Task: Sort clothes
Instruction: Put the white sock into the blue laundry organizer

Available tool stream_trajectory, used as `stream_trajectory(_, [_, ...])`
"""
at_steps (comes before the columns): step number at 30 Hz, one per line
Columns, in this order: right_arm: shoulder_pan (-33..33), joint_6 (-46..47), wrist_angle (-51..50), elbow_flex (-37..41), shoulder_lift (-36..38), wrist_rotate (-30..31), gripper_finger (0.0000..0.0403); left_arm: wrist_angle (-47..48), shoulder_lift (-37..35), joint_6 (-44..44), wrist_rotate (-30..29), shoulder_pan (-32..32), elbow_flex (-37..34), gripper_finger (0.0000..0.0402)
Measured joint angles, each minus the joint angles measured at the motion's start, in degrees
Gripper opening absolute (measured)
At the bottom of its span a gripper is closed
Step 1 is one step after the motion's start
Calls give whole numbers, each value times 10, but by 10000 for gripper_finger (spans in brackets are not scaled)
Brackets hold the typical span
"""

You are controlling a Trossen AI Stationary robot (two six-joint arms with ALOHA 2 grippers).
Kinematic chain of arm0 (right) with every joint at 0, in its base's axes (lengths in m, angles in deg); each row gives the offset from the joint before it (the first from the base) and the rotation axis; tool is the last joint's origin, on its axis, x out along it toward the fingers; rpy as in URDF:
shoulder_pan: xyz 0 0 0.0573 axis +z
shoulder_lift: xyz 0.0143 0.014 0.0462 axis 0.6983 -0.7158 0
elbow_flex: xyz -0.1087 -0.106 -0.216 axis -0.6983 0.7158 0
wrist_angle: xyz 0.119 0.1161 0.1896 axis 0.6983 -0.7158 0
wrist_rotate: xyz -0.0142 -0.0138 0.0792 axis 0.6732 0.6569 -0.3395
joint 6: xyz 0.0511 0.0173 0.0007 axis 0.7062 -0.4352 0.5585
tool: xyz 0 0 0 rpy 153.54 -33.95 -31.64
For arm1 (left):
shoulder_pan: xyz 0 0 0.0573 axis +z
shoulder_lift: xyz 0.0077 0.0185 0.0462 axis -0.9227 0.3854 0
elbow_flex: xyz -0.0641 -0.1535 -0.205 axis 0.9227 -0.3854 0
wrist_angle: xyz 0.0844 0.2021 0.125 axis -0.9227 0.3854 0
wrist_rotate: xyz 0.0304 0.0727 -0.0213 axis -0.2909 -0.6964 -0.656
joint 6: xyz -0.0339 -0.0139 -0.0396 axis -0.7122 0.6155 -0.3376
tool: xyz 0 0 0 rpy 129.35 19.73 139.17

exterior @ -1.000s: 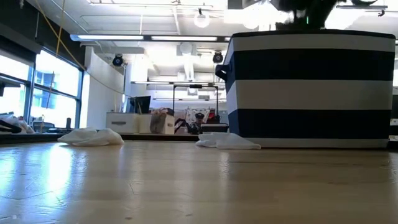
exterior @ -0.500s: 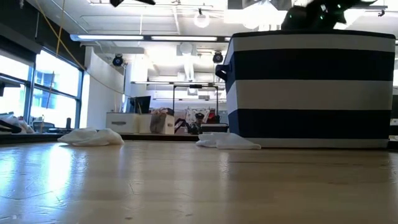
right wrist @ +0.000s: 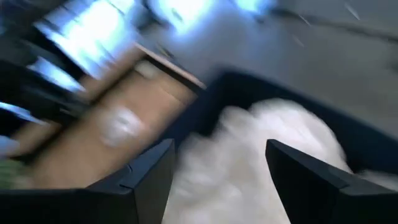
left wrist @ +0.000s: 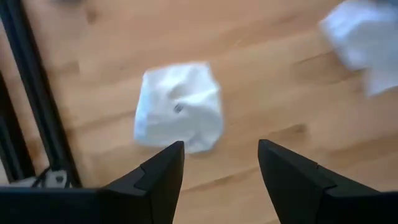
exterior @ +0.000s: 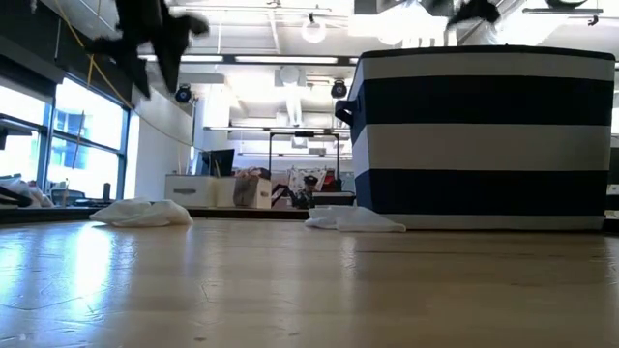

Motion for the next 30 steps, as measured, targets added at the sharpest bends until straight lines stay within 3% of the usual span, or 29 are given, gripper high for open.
stream_trajectory(3, [28,10,44,-48,0,-37,249,-35,18,6,32,33,-65,213])
stream_trajectory(8, [79,14,112,-95,1,-41,250,-91,70,39,84,86,-166,233])
stream_trajectory(14, [114,30,125,-98,0,-33,250,-221,132,105,102,103,-247,219])
stream_trajectory(19, [145,61,125,-69,-1,-31,250,-289,177,116,127,94,-264,152])
stream_trajectory(24, [189,62,135,-41,-12,-31,250,-298,182,152,149,75,-261,23])
stream_trajectory(30, [242,6,140,-36,-53,-39,250,-249,110,197,138,38,-207,6])
